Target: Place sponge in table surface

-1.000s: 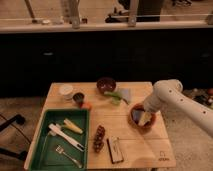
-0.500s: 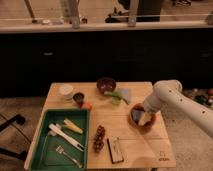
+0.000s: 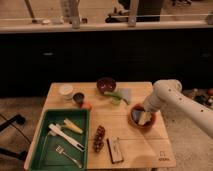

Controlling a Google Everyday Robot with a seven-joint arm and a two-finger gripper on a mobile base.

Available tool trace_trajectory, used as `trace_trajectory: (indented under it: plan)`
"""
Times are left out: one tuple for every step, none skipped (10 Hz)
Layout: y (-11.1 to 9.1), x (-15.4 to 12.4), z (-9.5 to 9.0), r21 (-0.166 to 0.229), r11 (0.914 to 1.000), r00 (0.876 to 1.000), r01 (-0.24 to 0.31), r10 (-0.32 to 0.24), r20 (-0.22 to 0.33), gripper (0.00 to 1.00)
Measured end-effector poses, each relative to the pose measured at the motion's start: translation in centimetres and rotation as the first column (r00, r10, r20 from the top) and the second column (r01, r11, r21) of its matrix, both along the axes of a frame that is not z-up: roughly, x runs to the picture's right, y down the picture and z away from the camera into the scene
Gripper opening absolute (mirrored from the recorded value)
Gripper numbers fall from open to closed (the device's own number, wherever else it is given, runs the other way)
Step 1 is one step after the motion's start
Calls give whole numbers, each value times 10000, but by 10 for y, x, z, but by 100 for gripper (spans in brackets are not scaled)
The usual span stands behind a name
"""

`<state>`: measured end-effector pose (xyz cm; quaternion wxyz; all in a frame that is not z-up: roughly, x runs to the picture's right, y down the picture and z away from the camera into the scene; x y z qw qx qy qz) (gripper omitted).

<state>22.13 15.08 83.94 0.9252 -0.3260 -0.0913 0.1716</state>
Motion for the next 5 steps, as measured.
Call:
trace_trajectory:
  plan:
    - [0, 1, 2, -41, 10000, 10000, -9, 9, 29, 74]
    - [0, 2, 4, -64, 10000, 10000, -32, 32, 38, 74]
    - [1, 4, 6, -123, 9999, 10000, -64, 65, 60, 74]
    - [2, 5, 7, -159, 9998, 9999, -82, 83, 87, 74]
    - [3, 6, 8, -180, 9998, 9999, -94, 96, 106, 74]
